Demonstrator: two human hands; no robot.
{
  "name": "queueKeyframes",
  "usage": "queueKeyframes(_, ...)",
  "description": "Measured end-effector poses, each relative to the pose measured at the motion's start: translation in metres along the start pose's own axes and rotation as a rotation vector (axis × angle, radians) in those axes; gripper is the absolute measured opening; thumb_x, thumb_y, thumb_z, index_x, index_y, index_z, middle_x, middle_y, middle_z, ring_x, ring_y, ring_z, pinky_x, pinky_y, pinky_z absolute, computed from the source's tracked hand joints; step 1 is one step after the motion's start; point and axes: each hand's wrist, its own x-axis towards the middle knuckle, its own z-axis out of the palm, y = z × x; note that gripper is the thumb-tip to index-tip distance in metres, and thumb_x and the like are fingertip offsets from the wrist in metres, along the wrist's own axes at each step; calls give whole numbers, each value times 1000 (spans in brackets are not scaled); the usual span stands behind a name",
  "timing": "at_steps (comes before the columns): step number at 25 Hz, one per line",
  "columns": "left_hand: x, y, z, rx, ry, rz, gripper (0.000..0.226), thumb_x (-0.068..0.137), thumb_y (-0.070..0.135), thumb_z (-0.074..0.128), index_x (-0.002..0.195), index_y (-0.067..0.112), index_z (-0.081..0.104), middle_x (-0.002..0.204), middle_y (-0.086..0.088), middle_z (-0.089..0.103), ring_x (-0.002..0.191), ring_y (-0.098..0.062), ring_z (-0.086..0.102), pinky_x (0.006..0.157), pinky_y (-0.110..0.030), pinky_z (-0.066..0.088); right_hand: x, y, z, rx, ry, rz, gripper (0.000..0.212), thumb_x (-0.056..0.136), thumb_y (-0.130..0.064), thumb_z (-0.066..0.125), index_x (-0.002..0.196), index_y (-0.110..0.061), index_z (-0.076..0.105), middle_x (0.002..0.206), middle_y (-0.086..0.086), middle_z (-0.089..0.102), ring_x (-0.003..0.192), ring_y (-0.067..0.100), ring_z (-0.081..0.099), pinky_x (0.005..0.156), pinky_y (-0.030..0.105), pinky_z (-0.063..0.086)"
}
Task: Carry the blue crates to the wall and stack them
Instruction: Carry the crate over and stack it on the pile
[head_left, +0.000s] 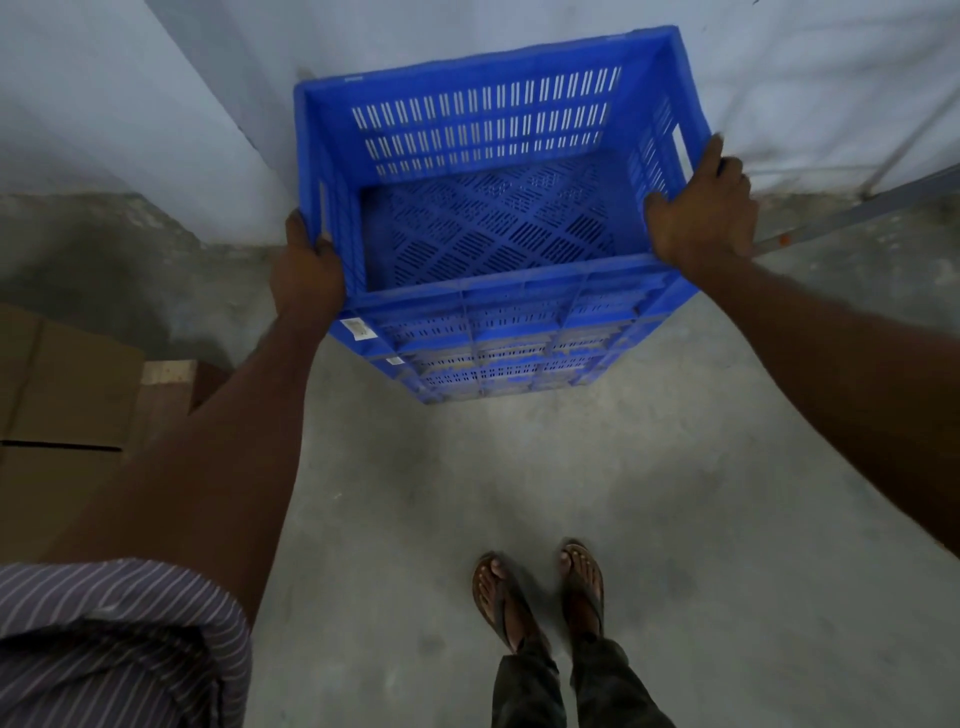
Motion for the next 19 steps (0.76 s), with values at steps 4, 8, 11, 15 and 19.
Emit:
queueKeyframes(4,-16,6,-5,14,31,63,59,106,29,42,158,9,25,150,-23,42,130,-44,49,99,-51,43,-17,-4,-2,26,77,10,83,92,-54,42,157,-5,21,155,19,33,137,38,38,107,54,34)
queueKeyframes(8,-79,8,9,252,107,136,68,107,51,29,159,7,24,165,-15,24,149,-35,28,108,-56,36,-86,1,15,-9,190,-160,66,102,-57,21,154,-19,36,159,13,35,144,31,34,118,50,17)
queueKeyframes(11,-78,11,7,329,34,128,67,106,52,28,160,13,24,167,-16,19,152,-36,23,109,-59,35,-82,-3,10,-7,-6,-147,67,102,-60,15,152,-23,40,159,13,35,147,33,28,121,56,11)
queueKeyframes(15,-93,14,-17,349,-161,105,66,106,48,38,162,20,17,169,-13,8,155,-37,10,111,-64,27,-90,11,-16,-42,-249,-295,72,101,-64,22,159,-22,21,165,16,19,152,34,14,120,58,8)
queueKeyframes(19,-148,28,-47,150,-293,86,71,104,38,50,162,22,14,168,-10,15,154,-29,18,116,-58,25,-135,24,-49,163,-395,-356,75,98,-45,53,159,-17,19,164,16,18,150,34,23,116,54,29)
